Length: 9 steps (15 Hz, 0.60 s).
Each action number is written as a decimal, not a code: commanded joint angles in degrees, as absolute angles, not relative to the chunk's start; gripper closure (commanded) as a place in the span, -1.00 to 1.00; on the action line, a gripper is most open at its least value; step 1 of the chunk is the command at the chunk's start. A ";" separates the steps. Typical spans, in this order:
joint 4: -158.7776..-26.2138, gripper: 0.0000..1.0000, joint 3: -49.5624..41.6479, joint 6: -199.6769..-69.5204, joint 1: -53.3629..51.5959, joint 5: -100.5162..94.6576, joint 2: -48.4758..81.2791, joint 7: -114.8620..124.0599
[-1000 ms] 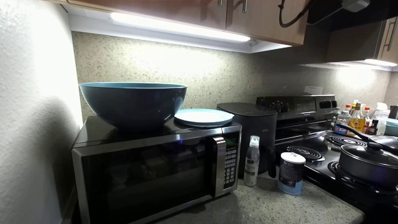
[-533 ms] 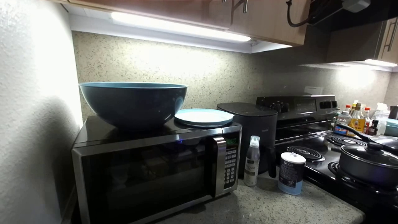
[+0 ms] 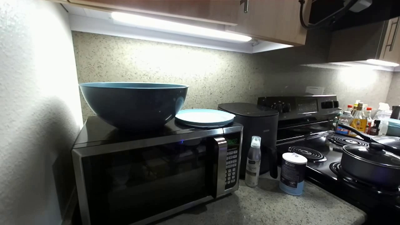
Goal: Open the top left cabinet door
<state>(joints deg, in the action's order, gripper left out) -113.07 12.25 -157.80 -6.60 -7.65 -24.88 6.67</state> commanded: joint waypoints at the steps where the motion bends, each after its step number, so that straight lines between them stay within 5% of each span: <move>1: -112.45 0.78 12.60 -157.63 -6.09 -7.19 -24.37 6.32; 9: -129.05 0.86 19.87 -170.49 4.62 -15.35 -40.08 18.91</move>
